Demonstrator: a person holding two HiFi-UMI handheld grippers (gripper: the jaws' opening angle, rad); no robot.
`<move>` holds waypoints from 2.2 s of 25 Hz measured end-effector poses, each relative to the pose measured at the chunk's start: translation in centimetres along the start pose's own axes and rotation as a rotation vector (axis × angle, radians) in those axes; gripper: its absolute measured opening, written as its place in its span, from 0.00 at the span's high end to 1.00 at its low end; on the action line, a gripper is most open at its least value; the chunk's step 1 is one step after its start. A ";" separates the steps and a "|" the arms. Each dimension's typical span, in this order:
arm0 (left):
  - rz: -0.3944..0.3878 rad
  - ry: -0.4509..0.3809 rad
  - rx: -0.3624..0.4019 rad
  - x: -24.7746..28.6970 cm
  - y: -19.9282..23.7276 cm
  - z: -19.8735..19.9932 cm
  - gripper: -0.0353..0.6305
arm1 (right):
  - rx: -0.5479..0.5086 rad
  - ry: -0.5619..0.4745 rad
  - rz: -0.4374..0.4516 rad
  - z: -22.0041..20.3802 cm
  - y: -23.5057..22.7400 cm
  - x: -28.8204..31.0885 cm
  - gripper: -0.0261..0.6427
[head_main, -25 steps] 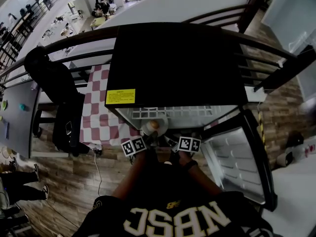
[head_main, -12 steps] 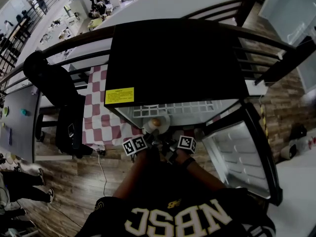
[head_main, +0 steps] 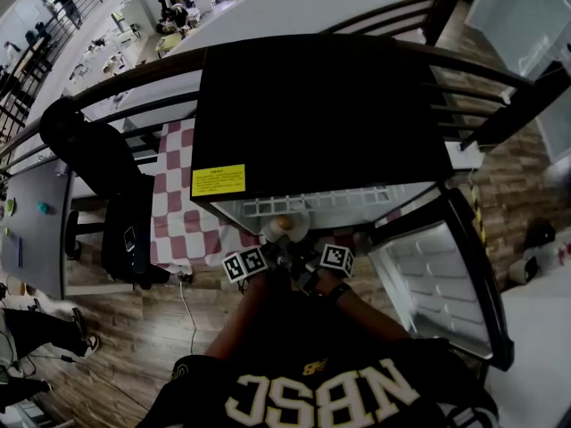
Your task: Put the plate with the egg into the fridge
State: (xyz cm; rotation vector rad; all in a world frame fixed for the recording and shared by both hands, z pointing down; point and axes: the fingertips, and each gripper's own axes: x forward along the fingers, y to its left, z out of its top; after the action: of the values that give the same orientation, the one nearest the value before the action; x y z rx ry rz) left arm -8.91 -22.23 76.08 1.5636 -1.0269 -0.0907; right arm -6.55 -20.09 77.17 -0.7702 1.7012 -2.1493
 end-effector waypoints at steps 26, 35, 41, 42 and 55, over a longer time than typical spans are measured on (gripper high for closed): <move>-0.017 0.022 0.152 -3.5 -1.1 1.3 0.53 | 0.022 -0.230 -0.018 6.7 2.7 4.0 0.91; -0.007 -0.008 0.126 -4.3 -0.5 1.2 0.53 | -0.118 -0.202 -0.134 7.7 2.9 5.6 0.91; -0.015 -0.011 0.111 -4.3 -0.8 0.5 0.53 | -0.373 -0.088 -0.293 7.8 2.7 5.2 0.89; -0.017 -0.011 0.113 -4.3 -0.9 0.3 0.53 | -0.427 -0.067 -0.329 7.8 2.6 5.0 0.88; 0.019 -0.047 0.249 -4.8 -2.1 -1.9 0.53 | -1.013 0.056 -0.477 6.0 3.7 -2.6 0.74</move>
State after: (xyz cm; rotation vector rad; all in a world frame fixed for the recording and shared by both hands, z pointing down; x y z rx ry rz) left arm -9.61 -17.92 72.61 1.7834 -1.1228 0.0140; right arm -1.36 -24.53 73.95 -1.4741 2.8786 -1.3950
